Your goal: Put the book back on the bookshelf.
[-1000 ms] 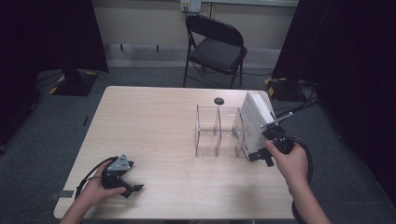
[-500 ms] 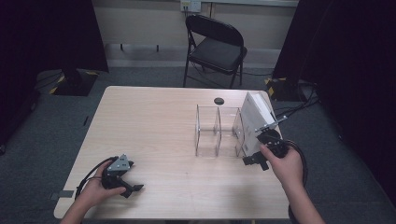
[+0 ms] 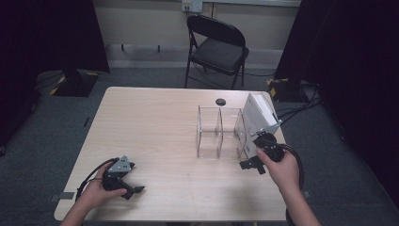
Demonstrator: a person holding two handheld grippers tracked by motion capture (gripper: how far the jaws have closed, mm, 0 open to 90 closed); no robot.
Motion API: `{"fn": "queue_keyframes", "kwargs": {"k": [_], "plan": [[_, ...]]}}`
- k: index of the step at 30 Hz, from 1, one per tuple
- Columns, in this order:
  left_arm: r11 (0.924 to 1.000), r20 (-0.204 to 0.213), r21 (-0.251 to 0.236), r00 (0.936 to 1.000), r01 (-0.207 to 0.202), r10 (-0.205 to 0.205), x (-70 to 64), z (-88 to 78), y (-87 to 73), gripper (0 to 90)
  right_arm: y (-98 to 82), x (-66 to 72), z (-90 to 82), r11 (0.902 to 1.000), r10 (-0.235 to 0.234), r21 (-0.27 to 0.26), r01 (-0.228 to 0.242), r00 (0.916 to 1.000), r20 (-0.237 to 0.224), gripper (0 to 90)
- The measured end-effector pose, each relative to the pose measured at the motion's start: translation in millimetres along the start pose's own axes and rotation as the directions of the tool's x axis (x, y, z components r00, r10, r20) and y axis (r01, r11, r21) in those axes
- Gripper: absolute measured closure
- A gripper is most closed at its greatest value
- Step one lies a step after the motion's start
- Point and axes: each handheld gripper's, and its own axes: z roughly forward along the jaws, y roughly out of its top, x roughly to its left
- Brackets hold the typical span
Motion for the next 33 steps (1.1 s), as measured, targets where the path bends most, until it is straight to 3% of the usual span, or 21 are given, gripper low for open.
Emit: {"fn": "queue_keyframes", "kwargs": {"k": [24, 26, 33], "plan": [[1.0000, 0.001, 0.001, 1.0000, 0.000, 0.000, 0.0, -0.1, 0.0, 0.0, 4.1, 20.4, 23.5, 0.9997, -0.018, -0.019, 0.017, 0.9983, -0.056, 15.4], [1.0000, 0.001, 0.000, 1.0000, 0.000, 0.000, 0.0, 0.0, 0.0, 0.0, 4.0, 22.0, 25.6, 0.9998, -0.019, -0.003, 0.019, 0.9982, -0.057, 15.4], [1.0000, 0.000, 0.000, 1.0000, 0.000, 0.000, 0.0, 0.0, 0.0, 0.0, 5.2, 29.5, 34.4, 0.9992, -0.030, -0.028, 0.027, 0.9954, -0.091, 15.5]]}}
